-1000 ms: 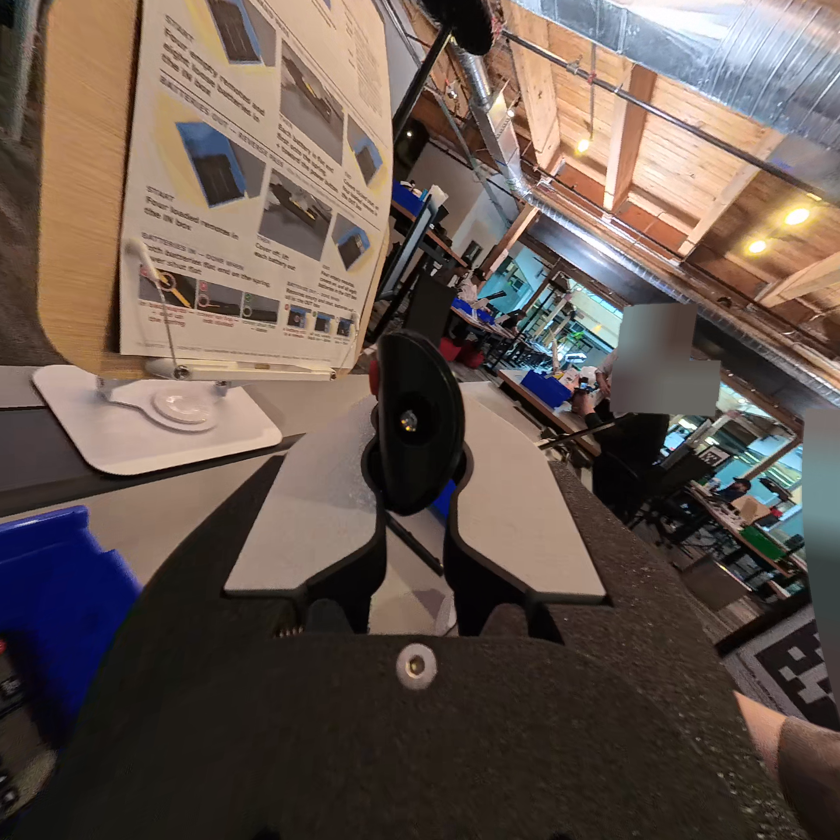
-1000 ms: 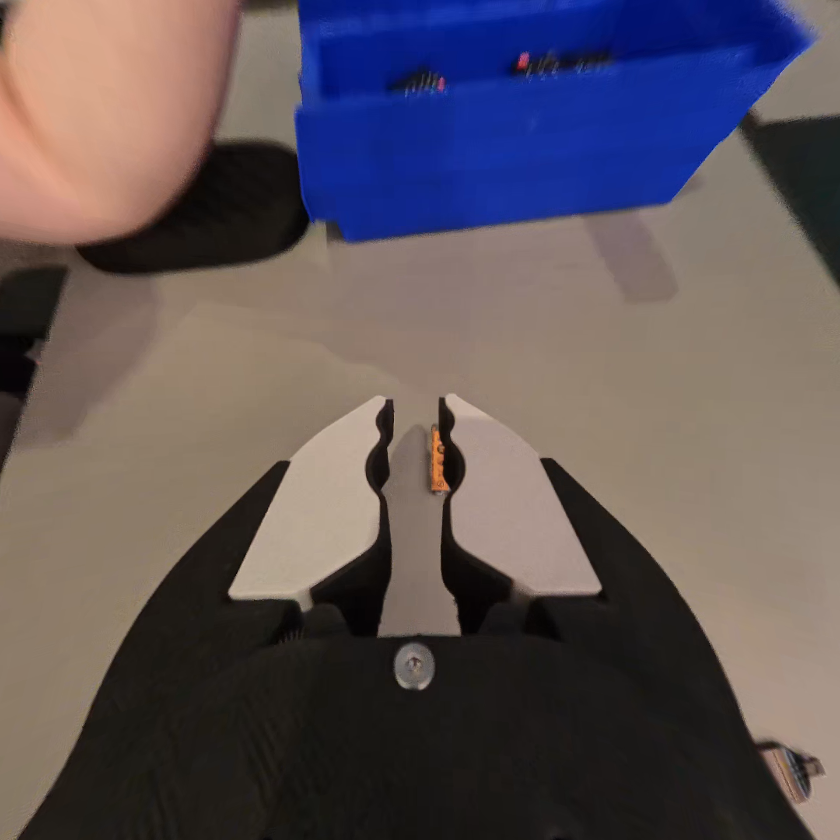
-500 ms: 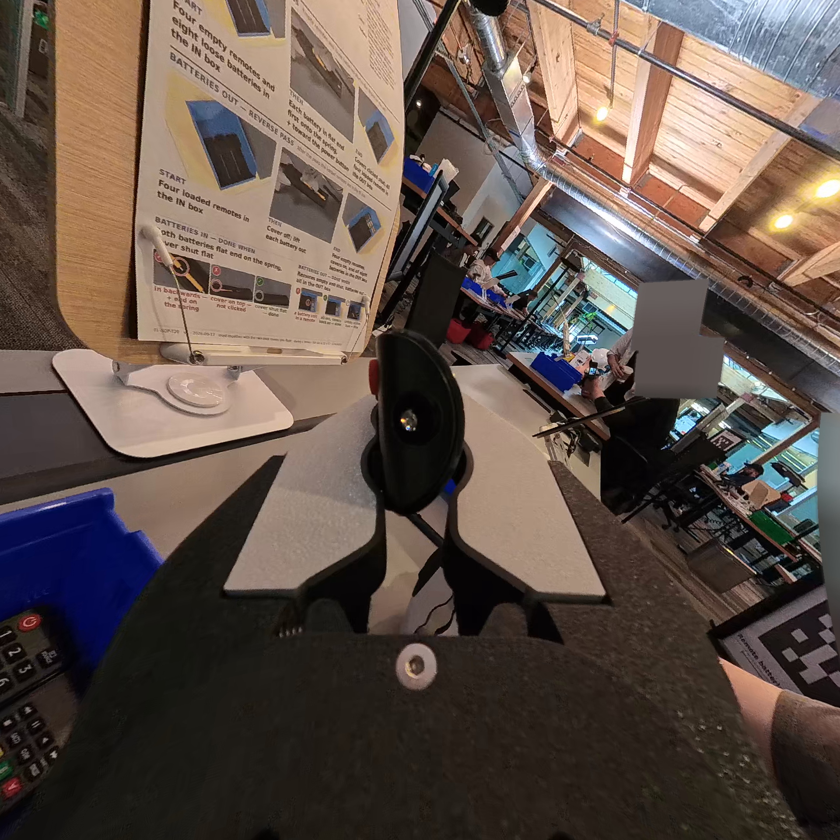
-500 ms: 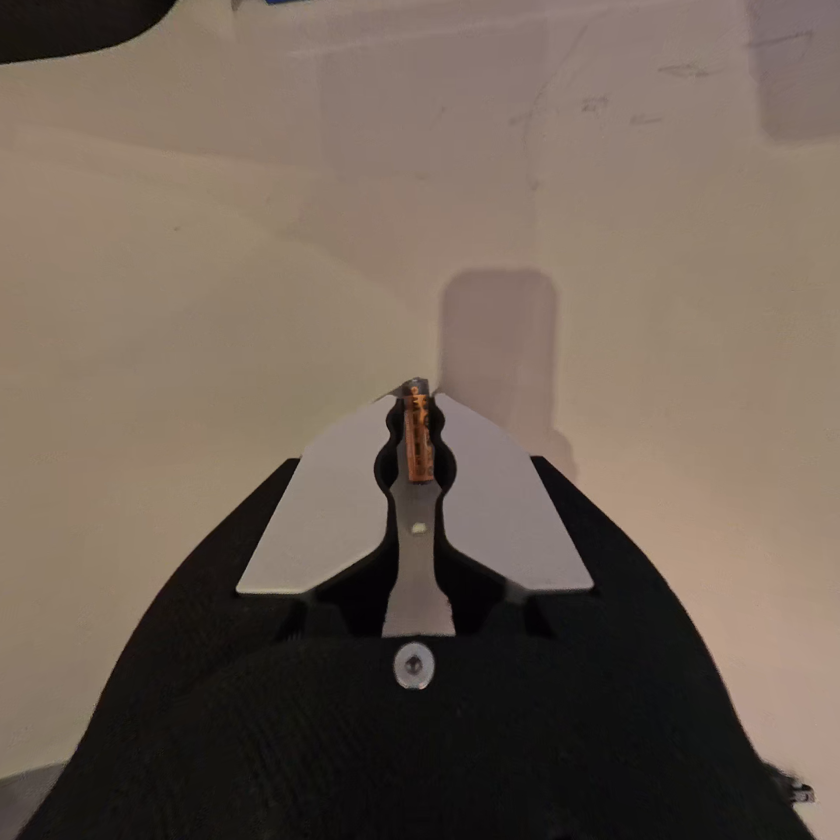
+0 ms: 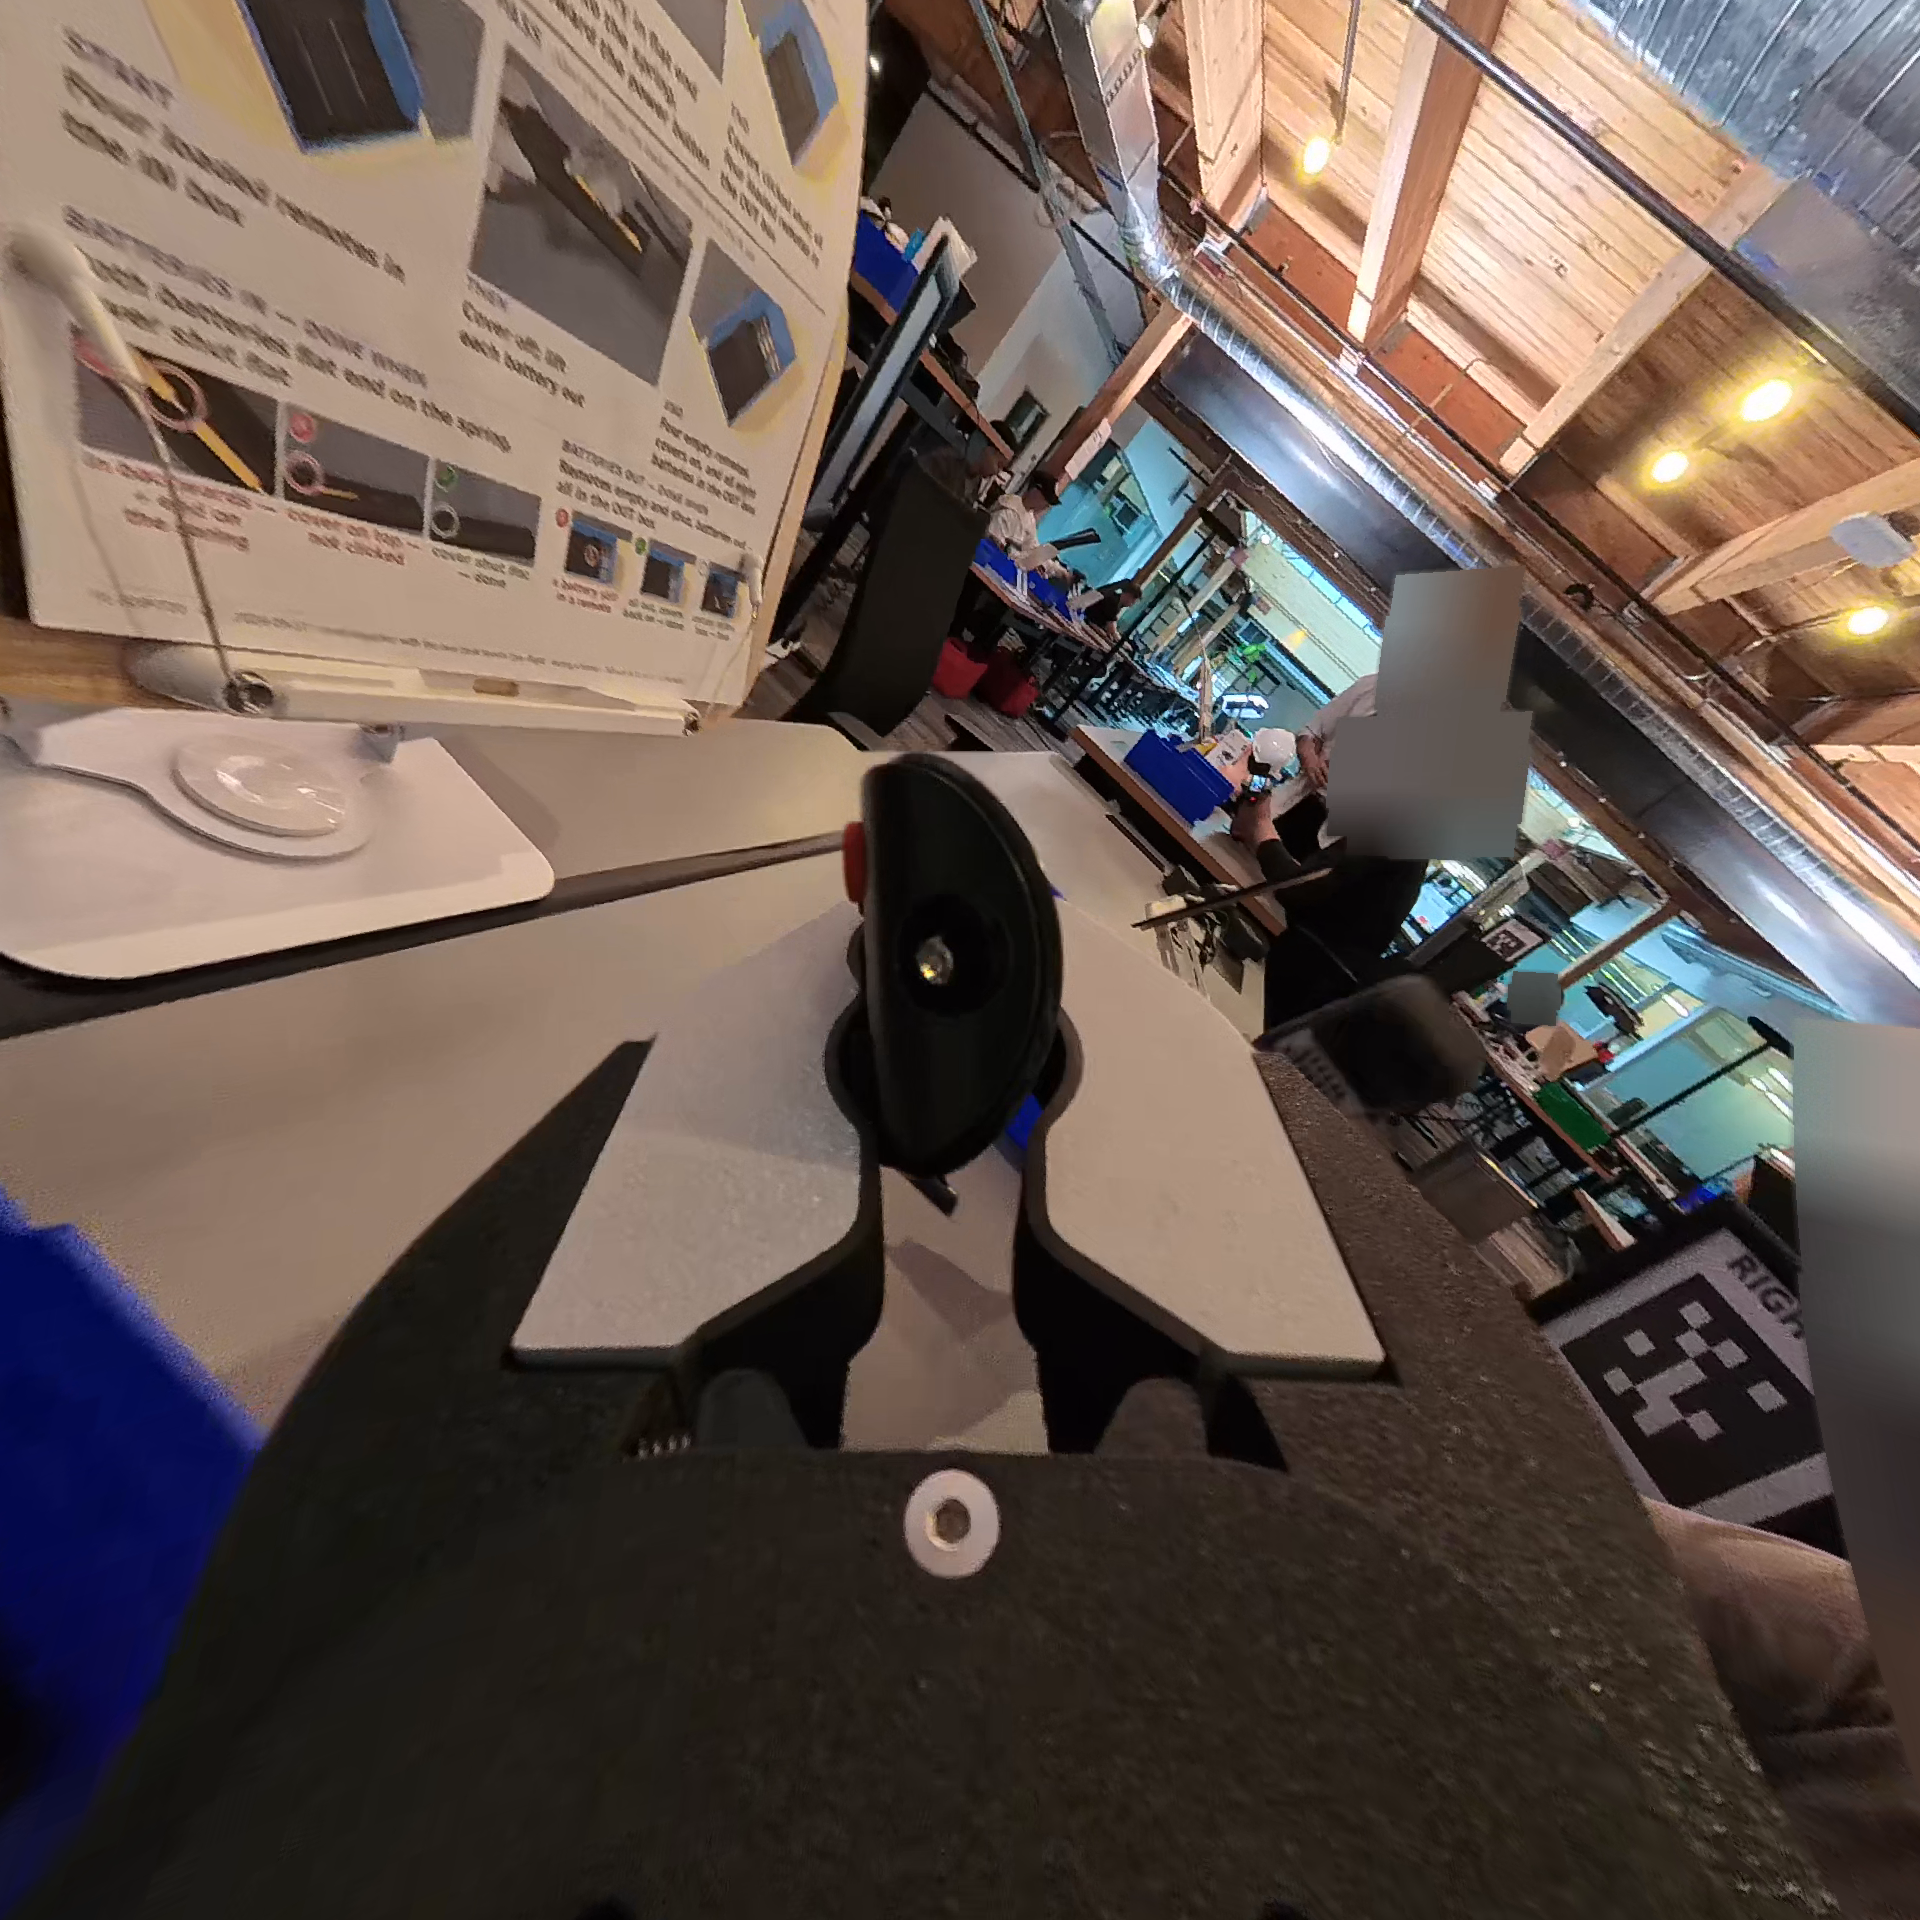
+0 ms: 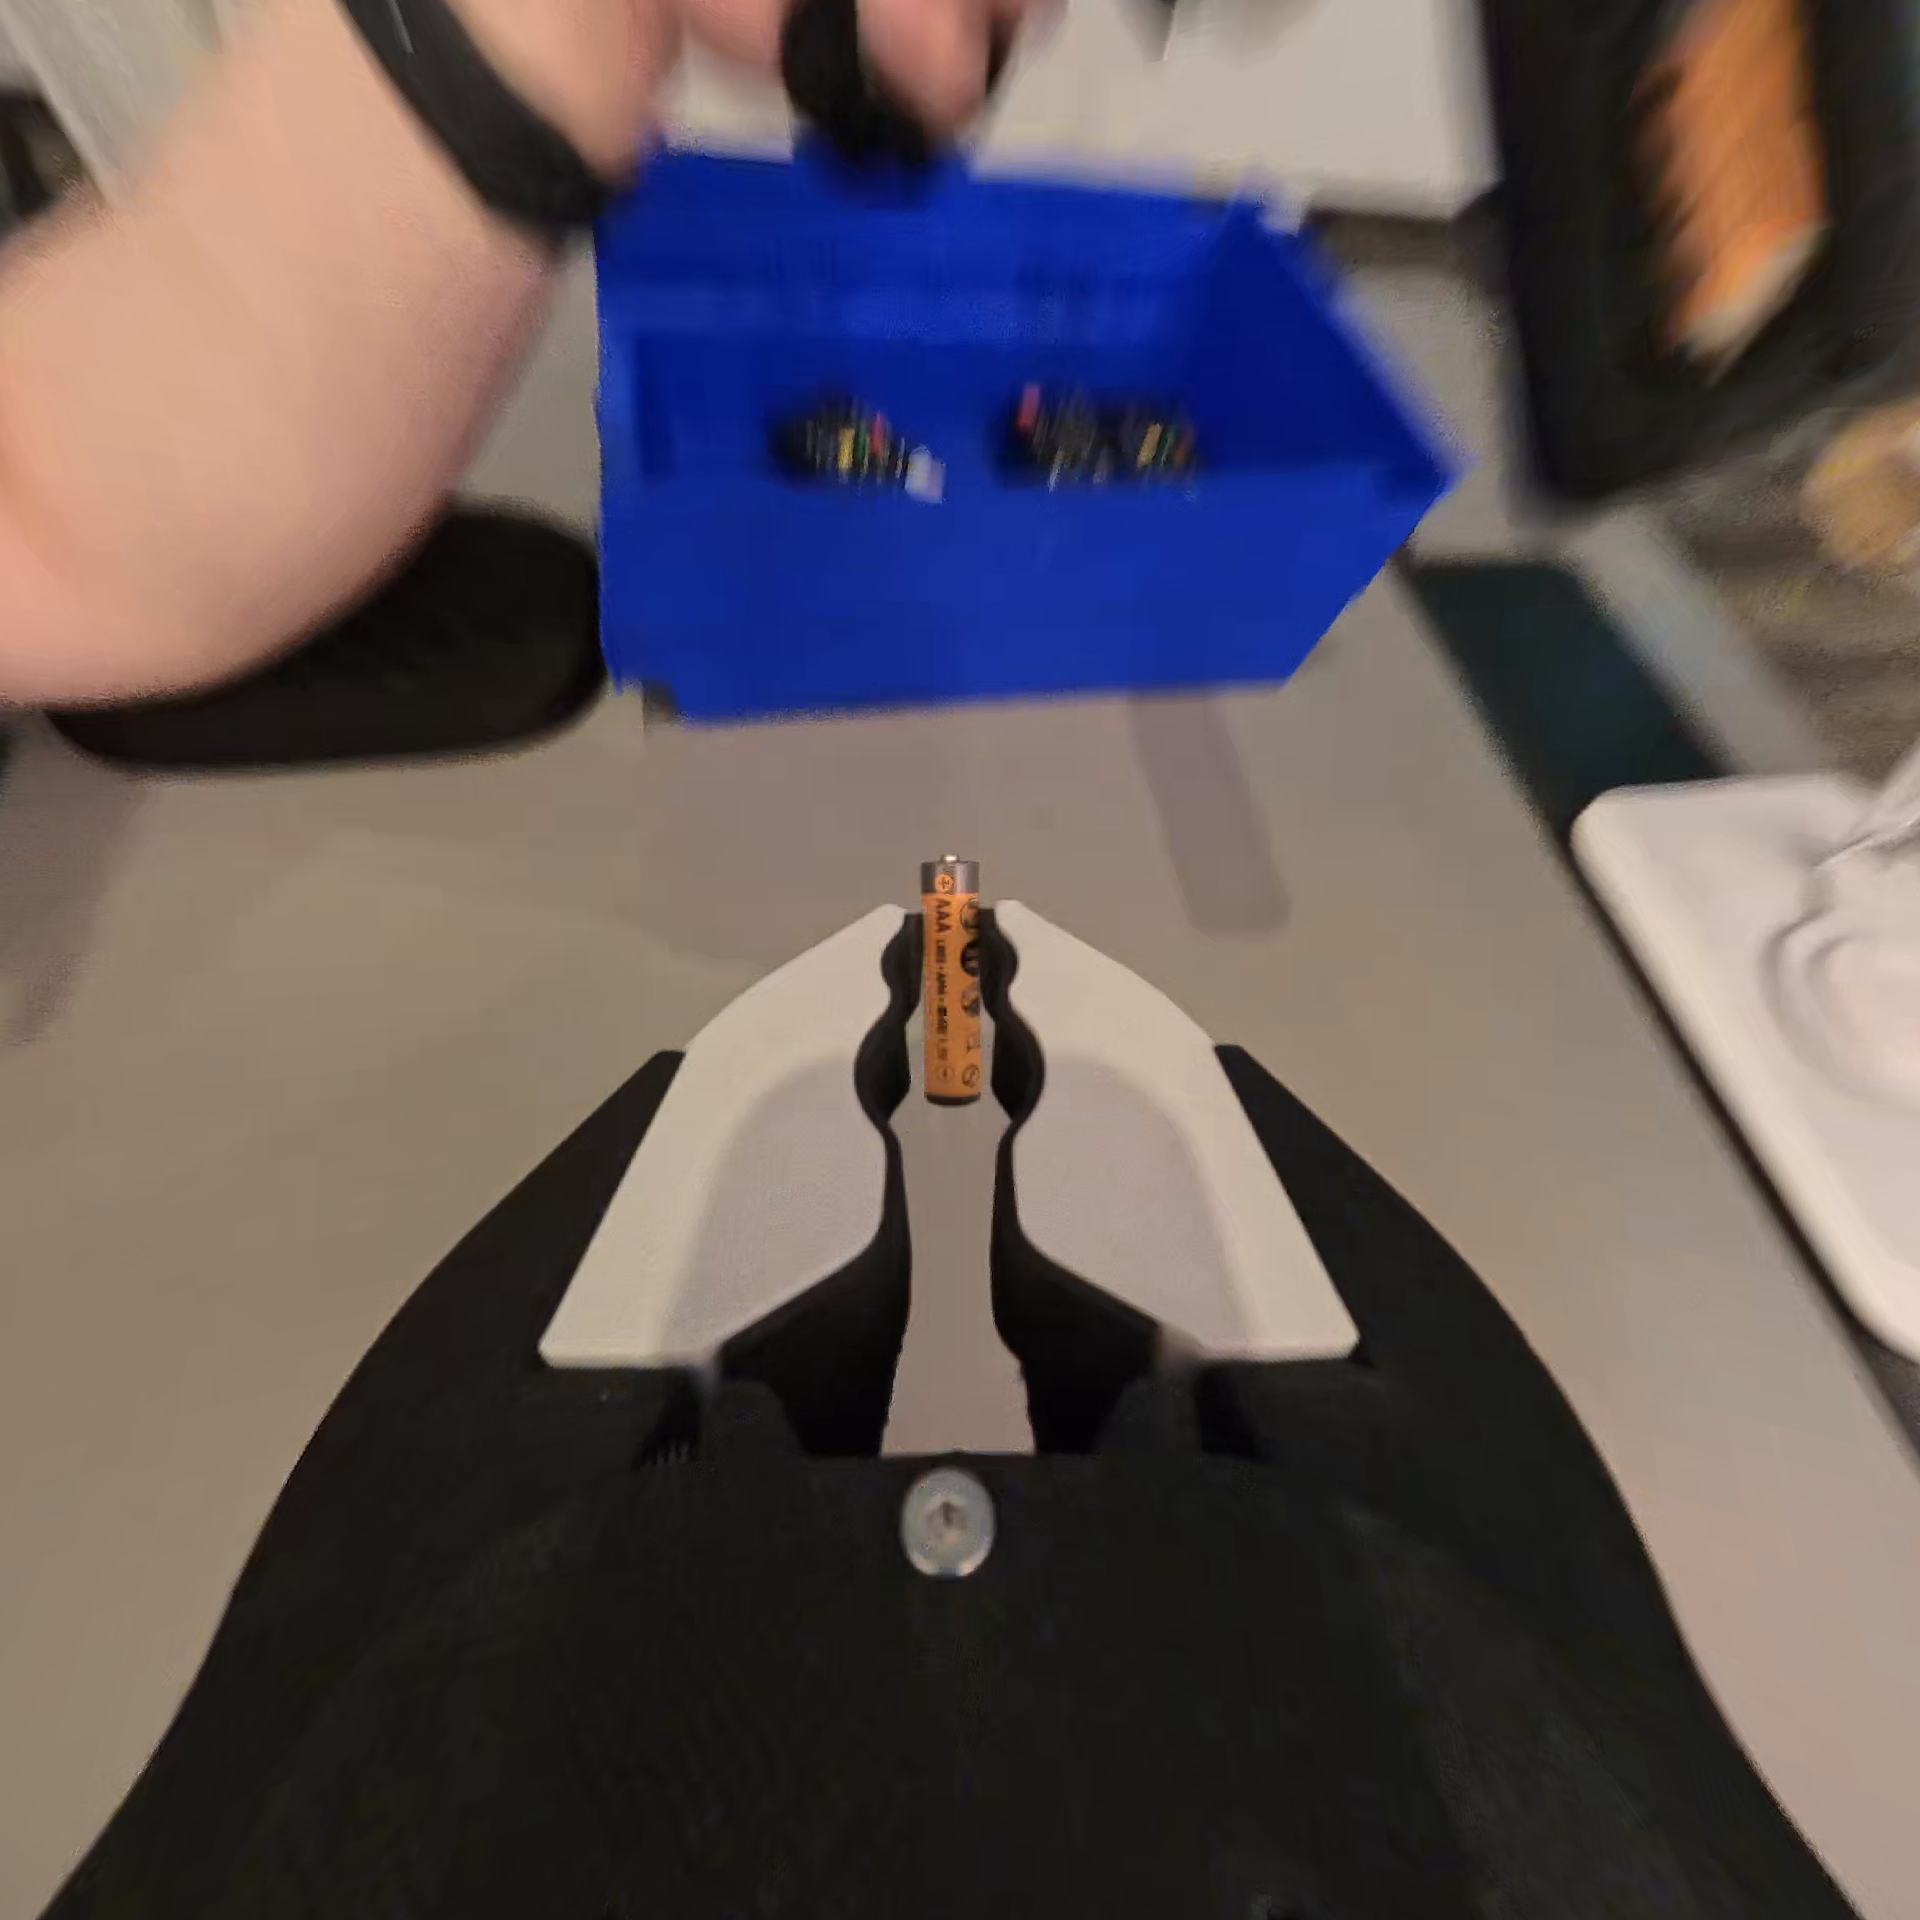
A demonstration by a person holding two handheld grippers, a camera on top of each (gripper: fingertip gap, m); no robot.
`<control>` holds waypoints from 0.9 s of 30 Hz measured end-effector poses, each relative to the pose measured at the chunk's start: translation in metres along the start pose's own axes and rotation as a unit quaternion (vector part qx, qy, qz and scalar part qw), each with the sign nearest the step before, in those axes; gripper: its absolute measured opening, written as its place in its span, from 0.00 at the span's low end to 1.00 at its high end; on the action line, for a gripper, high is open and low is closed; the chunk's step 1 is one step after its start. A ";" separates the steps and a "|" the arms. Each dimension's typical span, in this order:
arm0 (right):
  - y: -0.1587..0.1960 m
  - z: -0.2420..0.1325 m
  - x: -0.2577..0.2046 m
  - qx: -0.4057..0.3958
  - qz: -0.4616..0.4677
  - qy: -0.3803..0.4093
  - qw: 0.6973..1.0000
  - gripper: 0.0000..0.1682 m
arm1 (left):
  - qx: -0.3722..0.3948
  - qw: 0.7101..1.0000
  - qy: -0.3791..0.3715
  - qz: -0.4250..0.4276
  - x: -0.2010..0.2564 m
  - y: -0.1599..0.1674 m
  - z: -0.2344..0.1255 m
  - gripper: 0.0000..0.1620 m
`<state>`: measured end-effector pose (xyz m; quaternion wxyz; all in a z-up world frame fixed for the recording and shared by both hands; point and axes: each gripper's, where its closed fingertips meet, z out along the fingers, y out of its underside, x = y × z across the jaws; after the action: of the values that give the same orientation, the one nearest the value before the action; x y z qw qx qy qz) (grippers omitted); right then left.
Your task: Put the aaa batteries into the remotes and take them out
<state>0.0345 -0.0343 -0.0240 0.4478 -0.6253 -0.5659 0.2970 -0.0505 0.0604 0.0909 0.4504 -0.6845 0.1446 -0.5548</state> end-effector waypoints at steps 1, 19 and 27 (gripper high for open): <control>-0.021 -0.010 0.003 0.043 -0.006 0.009 0.999 0.07 | -0.008 1.000 0.003 -0.004 0.000 0.005 0.006 0.15; -0.077 -0.027 0.057 0.166 -0.025 0.052 0.984 0.07 | -0.118 0.990 0.051 -0.060 0.011 0.072 0.069 0.15; -0.066 -0.018 0.056 0.119 -0.056 0.058 0.990 0.07 | -0.128 0.988 0.055 -0.066 0.010 0.077 0.073 0.15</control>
<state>0.0319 0.0134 0.0503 0.5667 -0.5512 -0.5338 0.3002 0.0414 0.0439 0.0387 0.3128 -0.7131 0.1929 -0.5970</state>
